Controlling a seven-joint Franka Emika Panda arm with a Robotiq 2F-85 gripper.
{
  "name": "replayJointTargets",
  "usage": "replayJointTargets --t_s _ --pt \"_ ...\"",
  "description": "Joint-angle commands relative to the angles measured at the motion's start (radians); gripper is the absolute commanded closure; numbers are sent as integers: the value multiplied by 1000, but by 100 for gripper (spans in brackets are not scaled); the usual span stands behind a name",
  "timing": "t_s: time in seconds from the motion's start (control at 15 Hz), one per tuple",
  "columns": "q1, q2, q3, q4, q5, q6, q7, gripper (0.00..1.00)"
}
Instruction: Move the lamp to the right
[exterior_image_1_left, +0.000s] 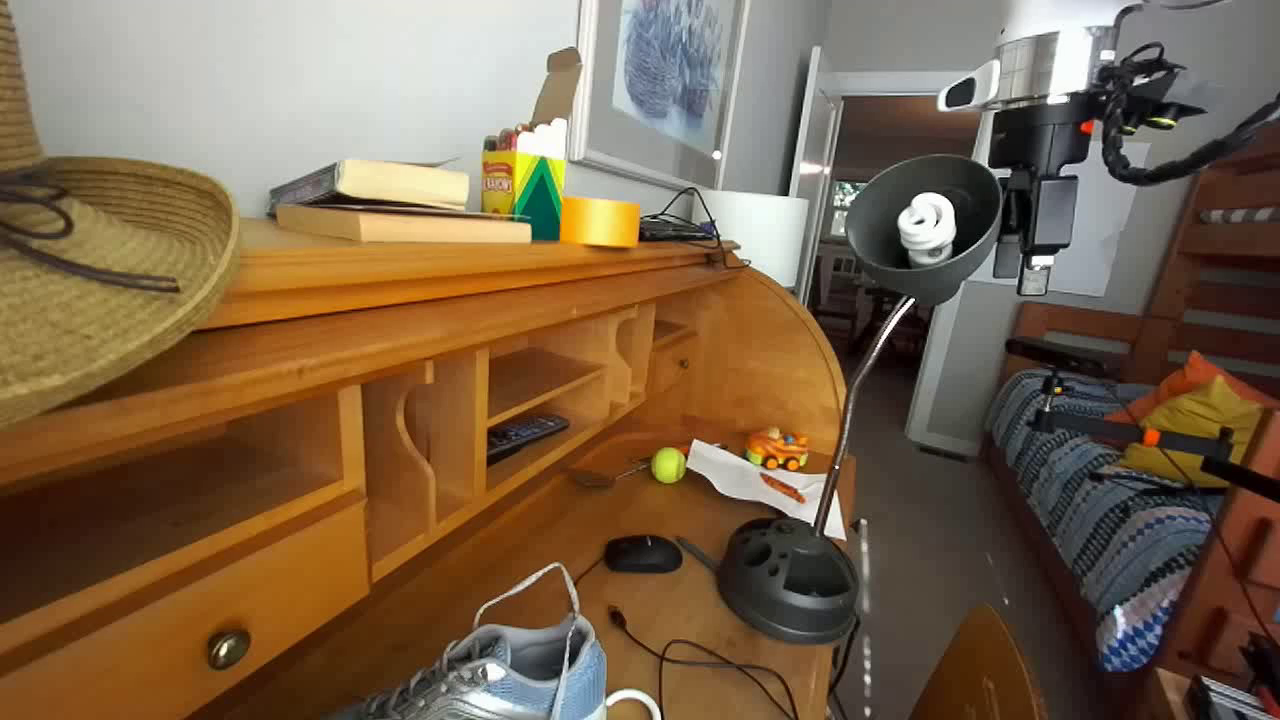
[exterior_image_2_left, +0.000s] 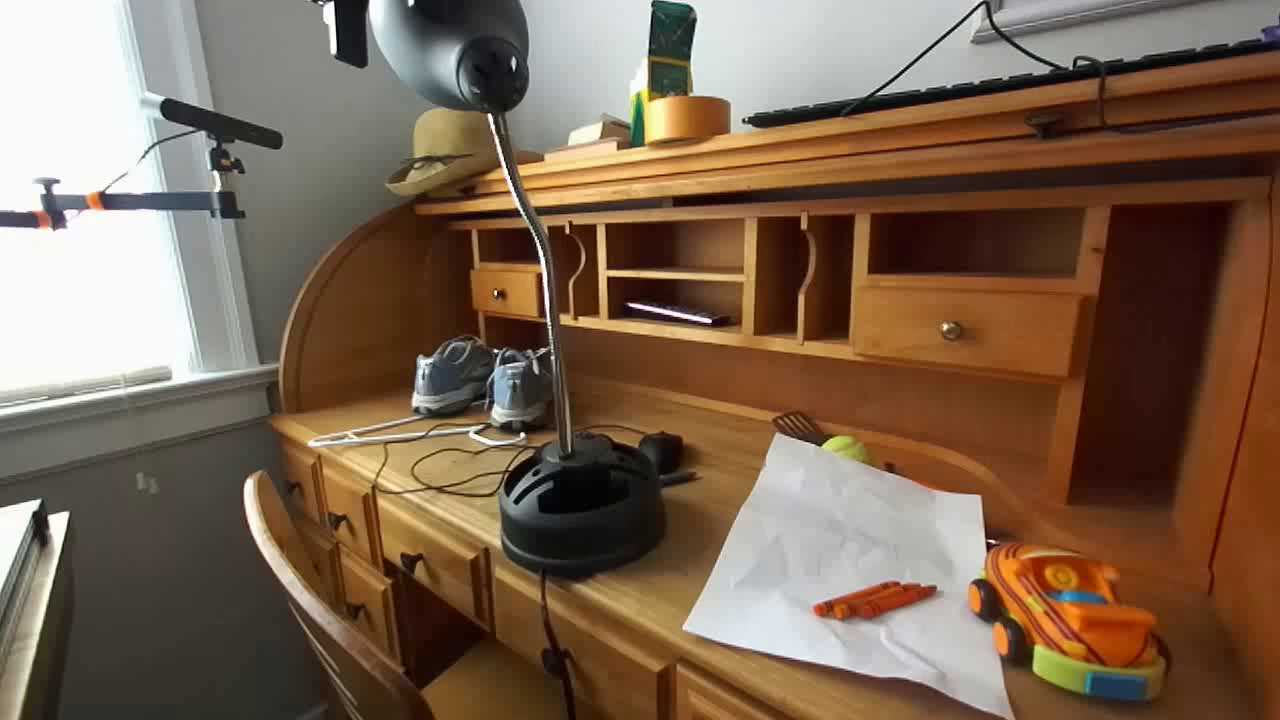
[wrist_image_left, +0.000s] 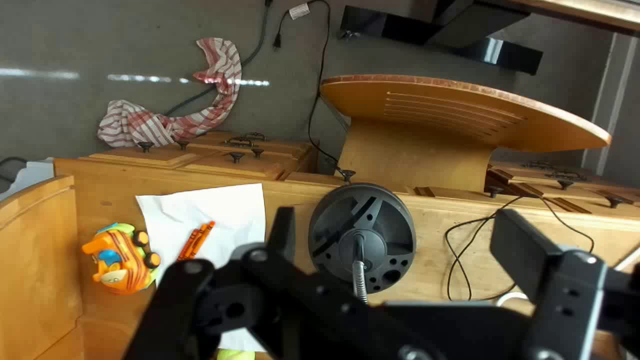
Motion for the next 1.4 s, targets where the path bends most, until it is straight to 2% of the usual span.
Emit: replayJointTargets --t_s 0.0,0.87,1.33 --pt "8 0 -6 3 -3 -4 3 0" --pt "8 0 -6 3 -3 -4 3 0" --pt "18 -6 103 61 -19 -75 141 0"
